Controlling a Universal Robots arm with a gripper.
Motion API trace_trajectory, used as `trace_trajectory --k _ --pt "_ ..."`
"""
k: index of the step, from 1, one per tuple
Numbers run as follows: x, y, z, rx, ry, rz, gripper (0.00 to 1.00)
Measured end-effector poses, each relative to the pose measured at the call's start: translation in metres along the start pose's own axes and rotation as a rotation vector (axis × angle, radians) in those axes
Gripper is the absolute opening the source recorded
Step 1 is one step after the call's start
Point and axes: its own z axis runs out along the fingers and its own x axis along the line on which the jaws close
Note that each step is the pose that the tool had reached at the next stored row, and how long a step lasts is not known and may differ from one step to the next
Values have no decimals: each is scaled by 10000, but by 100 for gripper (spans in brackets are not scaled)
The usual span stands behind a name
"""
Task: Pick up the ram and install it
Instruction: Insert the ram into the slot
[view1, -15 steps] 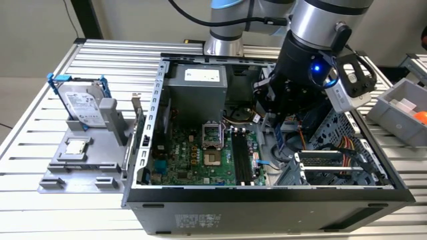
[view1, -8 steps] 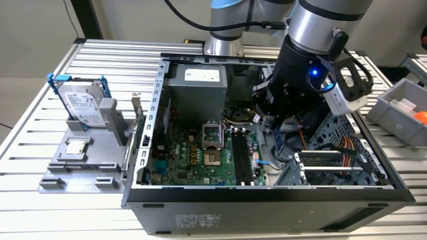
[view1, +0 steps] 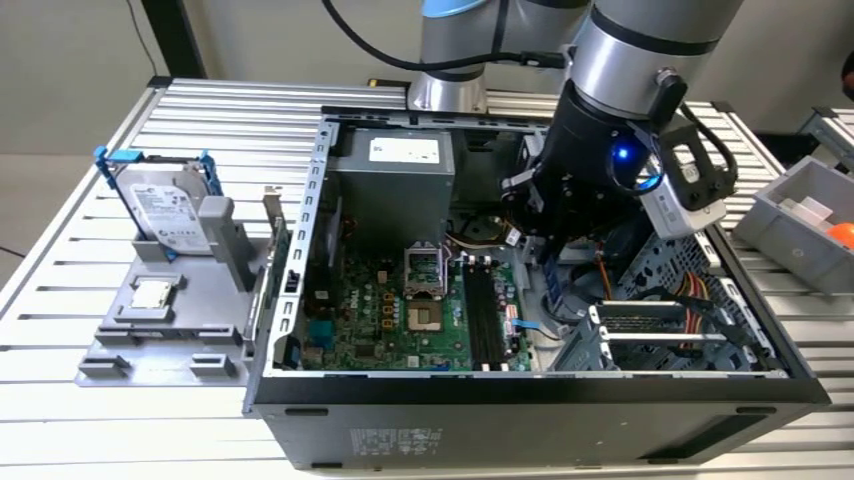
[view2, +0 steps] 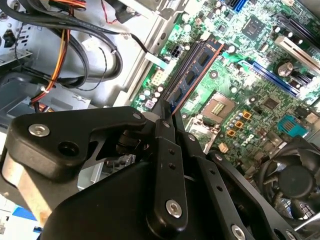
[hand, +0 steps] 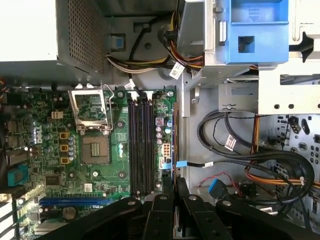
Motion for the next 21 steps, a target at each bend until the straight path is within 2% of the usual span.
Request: trace_trajectory --k 21 --pt "46 34 283 -1 0 -2 0"
